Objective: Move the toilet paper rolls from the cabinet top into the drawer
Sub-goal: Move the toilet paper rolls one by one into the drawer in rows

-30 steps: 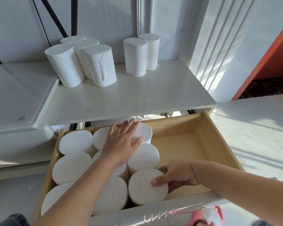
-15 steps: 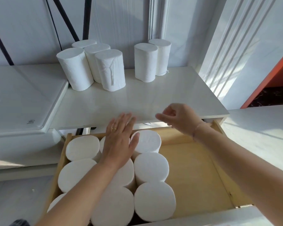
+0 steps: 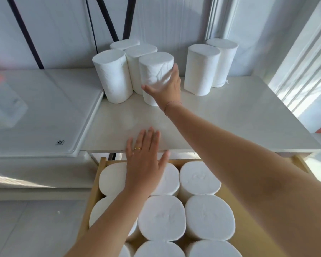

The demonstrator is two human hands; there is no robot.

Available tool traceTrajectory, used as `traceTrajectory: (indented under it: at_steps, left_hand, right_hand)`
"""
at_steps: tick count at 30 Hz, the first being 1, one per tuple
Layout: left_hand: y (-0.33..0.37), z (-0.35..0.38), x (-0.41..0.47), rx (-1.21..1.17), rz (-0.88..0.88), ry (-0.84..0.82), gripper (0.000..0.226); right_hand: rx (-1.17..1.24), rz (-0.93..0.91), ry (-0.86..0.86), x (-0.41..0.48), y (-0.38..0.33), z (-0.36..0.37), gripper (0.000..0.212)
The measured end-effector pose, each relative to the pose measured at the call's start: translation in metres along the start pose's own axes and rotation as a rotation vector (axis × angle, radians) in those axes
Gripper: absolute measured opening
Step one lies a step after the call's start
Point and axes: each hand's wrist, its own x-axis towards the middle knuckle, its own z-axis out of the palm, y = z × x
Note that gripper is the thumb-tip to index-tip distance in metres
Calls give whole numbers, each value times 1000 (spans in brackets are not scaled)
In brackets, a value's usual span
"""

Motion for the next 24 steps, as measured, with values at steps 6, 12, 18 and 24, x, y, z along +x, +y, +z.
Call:
traceTrajectory:
  at_steps: [6,12,18,24]
  left_hand:
    - [-1,1,0,-18,10,5,64]
    - [-1,1,1,-13,3,1,65]
    - [-2,-1,-2,-46,24,34,63]
    - [4,-5,-1,-35,13,35,67]
  right_hand:
    - [78,-3,103,17,-1,14,111]
    - [49,-67,101,3,2,-3,98]
    - [79,-81,-10,-51,13,-67,92]
    - [5,-13,-117,-129,24,-178,88]
